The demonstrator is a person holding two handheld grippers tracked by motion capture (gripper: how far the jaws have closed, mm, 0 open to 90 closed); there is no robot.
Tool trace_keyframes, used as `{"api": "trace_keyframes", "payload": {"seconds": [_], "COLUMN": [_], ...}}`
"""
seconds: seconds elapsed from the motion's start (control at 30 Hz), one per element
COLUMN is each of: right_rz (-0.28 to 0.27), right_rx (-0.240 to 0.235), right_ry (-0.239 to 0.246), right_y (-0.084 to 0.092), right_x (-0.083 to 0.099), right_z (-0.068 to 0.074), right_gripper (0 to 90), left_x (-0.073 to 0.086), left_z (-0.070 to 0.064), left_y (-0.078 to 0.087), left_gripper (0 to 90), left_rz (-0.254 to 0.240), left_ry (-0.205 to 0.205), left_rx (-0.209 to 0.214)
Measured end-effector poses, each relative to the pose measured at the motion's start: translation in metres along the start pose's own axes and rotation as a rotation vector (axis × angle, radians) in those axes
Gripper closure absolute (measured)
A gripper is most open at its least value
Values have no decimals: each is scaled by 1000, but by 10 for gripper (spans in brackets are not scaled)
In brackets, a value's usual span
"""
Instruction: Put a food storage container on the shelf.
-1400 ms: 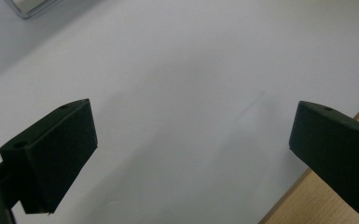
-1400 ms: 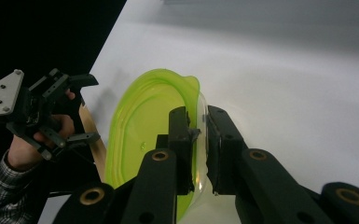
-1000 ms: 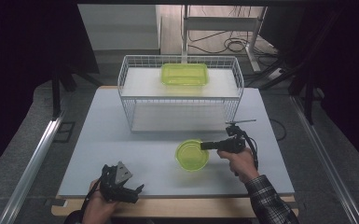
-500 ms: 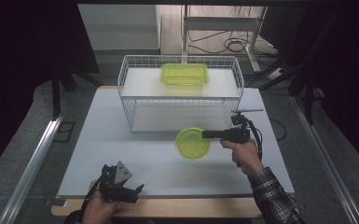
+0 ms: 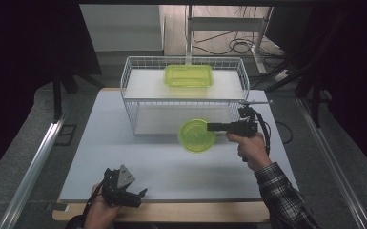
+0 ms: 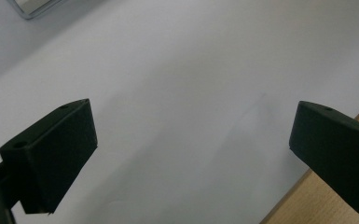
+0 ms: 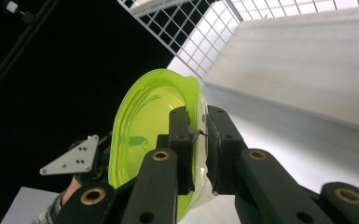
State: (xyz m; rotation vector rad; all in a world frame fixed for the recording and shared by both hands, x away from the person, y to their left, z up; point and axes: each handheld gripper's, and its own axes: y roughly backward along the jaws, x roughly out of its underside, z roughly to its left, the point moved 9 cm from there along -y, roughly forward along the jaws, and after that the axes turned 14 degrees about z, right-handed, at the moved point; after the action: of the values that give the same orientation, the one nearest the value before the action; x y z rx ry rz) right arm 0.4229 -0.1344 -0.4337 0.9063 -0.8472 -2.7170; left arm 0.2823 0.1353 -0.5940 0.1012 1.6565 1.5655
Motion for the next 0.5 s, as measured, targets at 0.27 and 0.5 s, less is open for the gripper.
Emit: {"api": "trace_keyframes", "payload": {"seconds": [0.27, 0.5], "right_rz": [-26, -44], "right_rx": [-4, -12], "right_ry": [18, 12], "right_y": [9, 14], "right_x": [-16, -27], "right_z": [11, 16], "right_gripper": [812, 812], "left_x": [0, 0], "left_z": [0, 0], "left_y": [0, 0], "left_gripper": [5, 5], "left_rz": [-1, -1], "left_ry": [2, 0], "left_rx": [1, 0]}}
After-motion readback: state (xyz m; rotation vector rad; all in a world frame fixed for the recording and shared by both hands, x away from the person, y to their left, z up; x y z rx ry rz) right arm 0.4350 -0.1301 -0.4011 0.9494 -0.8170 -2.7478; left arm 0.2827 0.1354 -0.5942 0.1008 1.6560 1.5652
